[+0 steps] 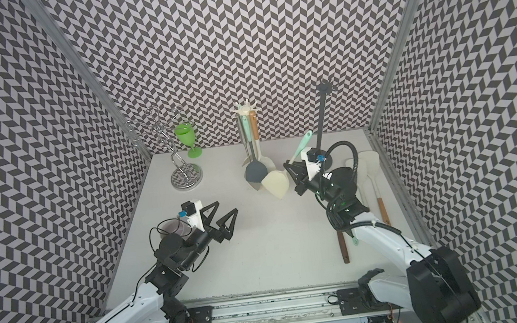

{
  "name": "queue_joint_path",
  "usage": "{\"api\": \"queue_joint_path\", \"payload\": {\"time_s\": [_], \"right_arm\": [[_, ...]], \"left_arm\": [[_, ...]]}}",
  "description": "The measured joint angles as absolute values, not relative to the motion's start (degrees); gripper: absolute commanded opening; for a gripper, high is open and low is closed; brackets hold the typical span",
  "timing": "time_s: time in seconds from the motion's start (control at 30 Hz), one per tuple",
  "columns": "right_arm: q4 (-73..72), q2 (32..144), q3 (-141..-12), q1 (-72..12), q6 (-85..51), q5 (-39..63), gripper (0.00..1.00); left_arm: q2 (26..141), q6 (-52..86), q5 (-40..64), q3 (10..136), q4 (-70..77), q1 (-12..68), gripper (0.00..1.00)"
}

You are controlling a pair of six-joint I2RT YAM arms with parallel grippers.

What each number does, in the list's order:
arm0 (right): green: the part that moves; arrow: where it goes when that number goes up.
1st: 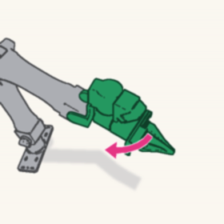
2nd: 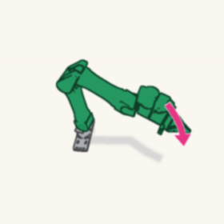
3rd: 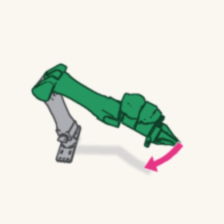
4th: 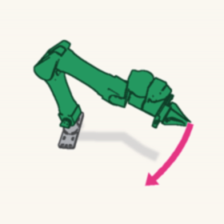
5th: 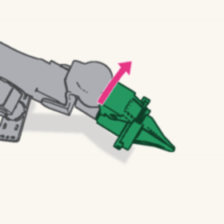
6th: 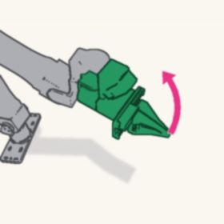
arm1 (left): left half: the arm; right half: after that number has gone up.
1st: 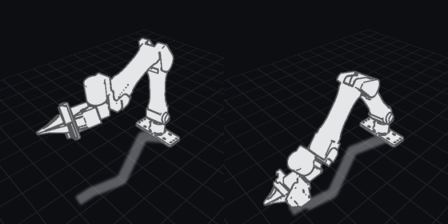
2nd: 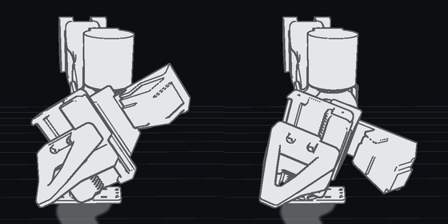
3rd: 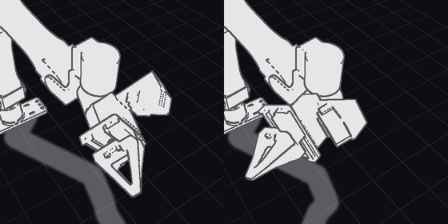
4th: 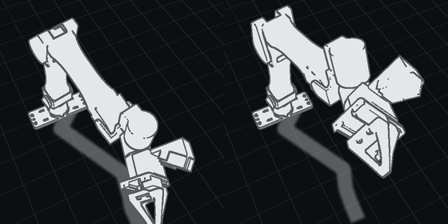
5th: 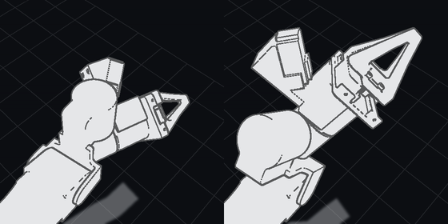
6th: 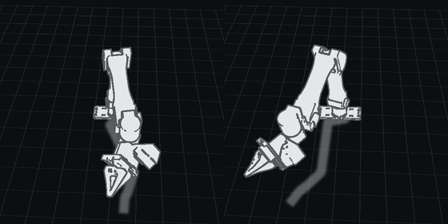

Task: Take the spatula off the kitchen utensil rack
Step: Take off the spatula from the rack, then place the spatula at the center of the board.

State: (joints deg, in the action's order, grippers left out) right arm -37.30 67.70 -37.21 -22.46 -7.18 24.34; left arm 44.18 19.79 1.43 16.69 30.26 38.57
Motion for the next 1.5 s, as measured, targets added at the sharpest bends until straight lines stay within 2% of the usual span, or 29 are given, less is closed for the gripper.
{"api": "queue_joint_path", "payload": {"time_s": [0.27, 0.47, 0.87, 1.13, 1.2, 1.43, 1.5], "right_arm": [[-34.48, 68.71, -37.34, -30.24, -8.86, 26.68, 0.0], [-30.85, 70.54, -38.19, -31.81, -11.33, 28.27, 0.0], [-27.35, 70.54, -38.19, -32.1, -13.04, 30.28, 0.0], [-25.69, 70.54, -38.19, -32.14, -13.19, 30.57, 0.0], [-25.65, 70.54, -38.19, -32.14, -13.32, 30.61, 0.0], [-25.89, 70.54, -38.19, -32.12, -14.15, 30.72, 0.0], [-26.44, 70.52, -38.28, -32.12, -13.89, 30.44, 0.0]], "left_arm": [[50.24, 10.55, -5.76, 23.9, 26.2, 46.17, 1.0], [57.21, 3.86, -6.59, 29.54, 22.76, 47.4, 1.0], [68.01, -5.37, -2.94, 37.45, 20.95, 47.4, 0.82], [75.18, -7.38, 1.17, 42.44, 20.84, 47.7, 0.61], [76.44, -7.77, 1.3, 42.92, 20.56, 47.9, 0.51], [78.02, -7.9, 2.31, 44.69, 19.07, 48.8, 0.03], [78.02, -7.35, 2.35, 45.32, 18.61, 48.6, 0.0]]}}
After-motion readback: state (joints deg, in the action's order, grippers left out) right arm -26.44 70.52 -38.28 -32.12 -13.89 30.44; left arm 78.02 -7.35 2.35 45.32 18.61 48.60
